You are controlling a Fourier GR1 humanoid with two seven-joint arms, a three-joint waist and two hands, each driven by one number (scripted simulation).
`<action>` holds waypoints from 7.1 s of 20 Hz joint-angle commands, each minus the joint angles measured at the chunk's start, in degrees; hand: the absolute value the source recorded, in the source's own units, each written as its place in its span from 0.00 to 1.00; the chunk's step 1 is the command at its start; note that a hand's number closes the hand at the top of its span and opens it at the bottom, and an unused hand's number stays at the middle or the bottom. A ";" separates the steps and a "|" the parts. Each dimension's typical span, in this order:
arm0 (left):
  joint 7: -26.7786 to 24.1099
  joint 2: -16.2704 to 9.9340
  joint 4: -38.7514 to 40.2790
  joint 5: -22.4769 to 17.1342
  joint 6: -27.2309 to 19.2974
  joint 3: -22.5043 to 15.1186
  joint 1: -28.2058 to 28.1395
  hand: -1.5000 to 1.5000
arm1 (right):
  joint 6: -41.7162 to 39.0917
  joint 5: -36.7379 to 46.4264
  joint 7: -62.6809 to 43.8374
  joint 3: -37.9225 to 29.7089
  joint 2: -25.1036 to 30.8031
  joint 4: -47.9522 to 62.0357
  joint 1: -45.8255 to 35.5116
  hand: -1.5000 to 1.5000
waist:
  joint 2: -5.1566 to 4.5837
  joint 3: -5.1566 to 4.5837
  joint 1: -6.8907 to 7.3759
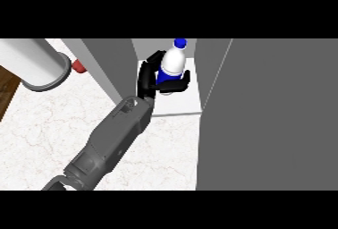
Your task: Pick up the bottled water, place it into the cabinet and close the cabinet
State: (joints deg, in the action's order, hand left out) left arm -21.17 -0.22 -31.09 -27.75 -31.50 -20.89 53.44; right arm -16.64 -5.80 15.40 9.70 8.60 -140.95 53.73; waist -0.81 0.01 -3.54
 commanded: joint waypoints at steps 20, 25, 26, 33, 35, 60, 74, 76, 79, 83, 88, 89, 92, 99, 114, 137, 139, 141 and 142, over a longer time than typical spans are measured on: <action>-8.21 -3.34 25.21 3.77 -8.85 6.05 13.92 0.00 | -4.14 -4.73 0.63 -1.59 0.14 -1.76 0.35 0.00 | -1.38 -0.09 -2.99; -8.87 -4.44 25.33 2.80 -5.18 7.52 14.50 0.00 | -5.92 -6.16 0.73 -1.92 0.97 -1.48 1.53 0.00 | -1.36 -0.13 -2.89; -9.25 -2.37 25.56 3.02 -6.53 7.41 14.89 0.00 | -4.42 -5.39 -0.13 -1.92 0.14 -2.23 0.09 0.00 | -1.61 -0.16 -2.84; -16.40 -2.17 20.13 -0.51 5.71 11.44 14.15 0.00 | -7.09 -6.75 1.28 -2.56 1.17 0.21 0.89 0.00 | -0.80 -0.12 -1.22; -15.84 -1.92 20.28 -0.60 7.57 11.82 16.24 0.00 | -6.59 -5.94 1.13 -1.75 0.36 0.03 0.67 0.00 | -0.71 -0.09 -1.17; -15.05 0.22 -11.64 -9.77 18.77 -3.60 -11.24 0.00 | -2.64 -0.28 -2.79 5.36 -3.13 -3.69 3.18 0.00 | 1.61 -0.07 3.27; -6.26 -7.83 -46.15 -6.31 19.21 -9.81 -32.60 1.00 | -6.04 -0.22 -2.52 2.26 3.04 -4.59 1.90 0.00 | 1.30 0.01 4.44; -5.37 -7.79 -47.70 -6.38 19.23 -11.26 -34.76 1.00 | -6.95 7.39 -4.23 9.76 4.03 -9.76 5.49 1.00 | 1.49 -0.09 4.04; -4.91 -11.97 -51.73 -7.72 21.08 -10.52 -39.96 1.00 | -10.16 10.76 -3.37 10.03 7.81 -6.95 5.49 1.00 | 1.53 -0.10 4.05; -3.76 -16.69 -57.79 -8.74 21.46 -7.70 -43.37 0.00 | -14.09 10.87 -1.51 11.39 11.76 -8.64 4.47 1.00 | 1.57 -0.08 3.87; -5.43 -20.37 -63.66 -8.95 20.70 -5.95 -51.25 0.00 | -15.29 13.83 -0.49 13.35 14.55 -12.46 4.63 1.00 | 1.82 -0.14 3.44; -5.60 -20.20 -65.07 -9.22 20.73 -6.05 -52.33 0.00 | -13.85 15.31 -1.72 15.95 13.19 -12.72 3.75 1.00 | 1.68 -0.17 3.55; -5.48 -23.15 -67.76 -13.16 23.77 -2.45 -56.19 0.00 | -15.56 15.80 -1.26 18.58 15.42 -11.18 3.29 1.00 | 1.69 -0.19 3.69; -4.39 -27.83 -71.19 -19.23 27.86 3.20 -61.21 0.00 | -15.91 18.02 -7.35 29.04 17.45 -13.51 -2.99 1.00 | 1.87 -0.55 4.84; -5.16 -35.44 -73.58 -25.92 38.96 10.49 -69.04 0.00 | -10.00 9.02 -13.60 40.69 13.28 -6.89 -11.06 1.00 | 0.67 -0.81 9.49; -3.37 -41.08 -72.91 -28.45 47.34 13.76 -68.46 0.00 | -15.34 7.83 -20.41 31.96 19.05 -3.78 -29.95 1.00 | -1.00 -1.64 17.61; -3.22 -41.83 -72.93 -29.00 47.70 14.72 -68.38 0.00 | -14.26 6.88 -20.76 32.17 17.58 -3.05 -31.15 1.00 | -0.82 -1.49 17.35; -2.98 -41.81 -72.19 -28.77 48.10 14.23 -68.61 0.00 | -14.42 6.35 -21.89 32.26 17.96 -3.31 -31.68 1.00 | -0.90 -1.66 16.57; -3.30 -42.03 -71.70 -29.16 48.13 15.26 -68.13 0.00 | -14.74 6.64 -22.69 32.26 18.63 -3.11 -31.82 1.00 | -0.77 -1.73 16.18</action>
State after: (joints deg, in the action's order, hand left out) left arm -24.51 -41.68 -103.57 -56.45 16.05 -6.58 -15.09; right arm -30.51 -0.95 -1.35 34.94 28.65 -142.43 25.63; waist -1.64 -1.53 13.17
